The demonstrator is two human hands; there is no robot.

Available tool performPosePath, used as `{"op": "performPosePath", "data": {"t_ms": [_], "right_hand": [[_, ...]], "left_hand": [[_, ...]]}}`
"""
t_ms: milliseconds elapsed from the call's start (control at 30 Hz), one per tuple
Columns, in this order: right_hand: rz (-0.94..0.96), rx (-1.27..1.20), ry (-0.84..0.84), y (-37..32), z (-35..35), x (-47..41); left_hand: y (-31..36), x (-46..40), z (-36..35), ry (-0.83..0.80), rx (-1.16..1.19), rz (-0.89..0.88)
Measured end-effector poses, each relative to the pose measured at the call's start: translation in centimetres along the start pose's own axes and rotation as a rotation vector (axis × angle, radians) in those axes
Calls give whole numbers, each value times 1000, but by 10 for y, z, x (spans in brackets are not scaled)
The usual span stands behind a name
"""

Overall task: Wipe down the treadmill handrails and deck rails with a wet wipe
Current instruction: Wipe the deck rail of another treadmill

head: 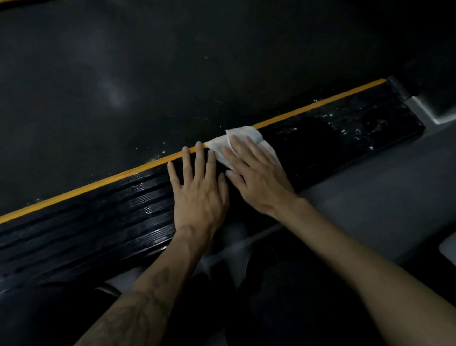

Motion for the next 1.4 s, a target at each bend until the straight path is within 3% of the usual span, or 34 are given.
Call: {"op": "performPosePath", "data": {"t_ms": [233,400,600,700,800,900,1000,1167,1300,1400], "right_hand": [[-266,-71,107,25,6,-6],[-3,-59,77,7,-2,11],[-308,-74,152,39,6,5],[-185,-154,159,0,-3,11],[-41,-141,157,9,-4,17],[-198,-99,184,42,2,17],[-341,-152,224,26,0,16],[-73,-121,164,22,-5,27],[-350,-177,223,49,5,24],[-256,-204,240,14,-3,28]], "left_hand": [[2,-1,-2,31,15,-22],[1,-3,-5,44,23,-26],[2,-4,-6,54,31,-14],[2,-5,-7,45,37,-14],[2,-4,-8,47,32,-20],[3,-5,-7,57,38,-18],[3,-6,-7,58,40,-16],[3,-5,-7,49,38,-13],[4,-6,-6,54,38,-11],[4,-7,-5,49,33,-14]]}}
Point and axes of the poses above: each hand's wrist, its own x-axis away from the middle knuckle, its own z-axis out of the back of the hand, y = z × x, the point moved 3 cm from there along -x, towards the middle knuckle, and after that the axes turned 1 degree about -z, right-handed, at the moved point
